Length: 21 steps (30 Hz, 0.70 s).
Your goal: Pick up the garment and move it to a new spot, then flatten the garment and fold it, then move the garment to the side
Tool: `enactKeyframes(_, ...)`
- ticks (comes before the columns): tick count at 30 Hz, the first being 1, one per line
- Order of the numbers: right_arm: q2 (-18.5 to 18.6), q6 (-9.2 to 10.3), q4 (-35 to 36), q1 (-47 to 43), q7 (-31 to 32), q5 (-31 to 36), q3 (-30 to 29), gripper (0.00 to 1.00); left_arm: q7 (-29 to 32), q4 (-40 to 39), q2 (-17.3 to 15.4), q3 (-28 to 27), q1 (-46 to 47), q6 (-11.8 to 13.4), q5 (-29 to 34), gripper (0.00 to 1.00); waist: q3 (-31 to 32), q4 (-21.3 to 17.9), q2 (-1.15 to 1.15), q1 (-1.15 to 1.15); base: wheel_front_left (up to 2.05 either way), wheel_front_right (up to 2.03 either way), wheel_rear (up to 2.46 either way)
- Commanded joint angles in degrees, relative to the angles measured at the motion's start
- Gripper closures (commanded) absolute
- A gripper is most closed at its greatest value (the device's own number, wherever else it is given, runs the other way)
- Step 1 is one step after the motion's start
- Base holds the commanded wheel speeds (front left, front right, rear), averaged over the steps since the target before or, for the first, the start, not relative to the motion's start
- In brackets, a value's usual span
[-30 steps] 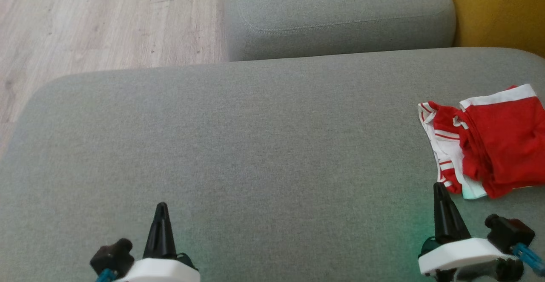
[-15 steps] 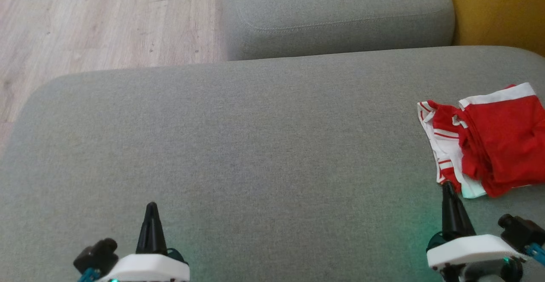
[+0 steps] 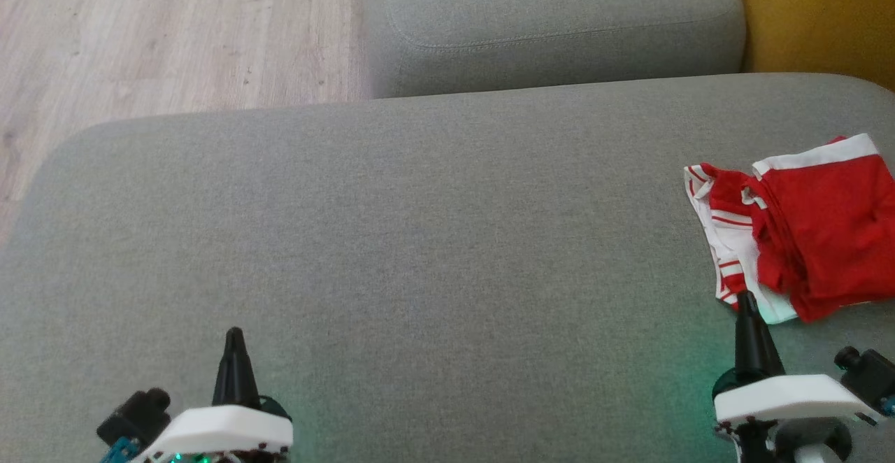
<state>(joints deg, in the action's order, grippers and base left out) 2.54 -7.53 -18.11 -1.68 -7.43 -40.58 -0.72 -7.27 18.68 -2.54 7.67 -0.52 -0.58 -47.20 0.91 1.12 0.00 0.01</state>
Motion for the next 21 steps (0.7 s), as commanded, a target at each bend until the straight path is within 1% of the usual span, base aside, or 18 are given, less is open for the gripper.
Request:
enactKeyframes(1,0.5,0.02,2.2,3.0,0.3,-1.9,0.0,1.00,0.4,-2.0,-0.3,-1.4,3.1,-0.5,-1.5,1.00,0.0,0.0,0.00,0.00,0.00,0.00,0.00)
enactKeyframes(21,0.6,0.02,2.6,4.1,3.4,-13.9,-1.2,1.00,3.5,-2.6,-0.3,-4.4,4.0,-2.1,-11.9,1.00,-0.3,-0.3,0.00,0.00,0.00,0.00,0.00)
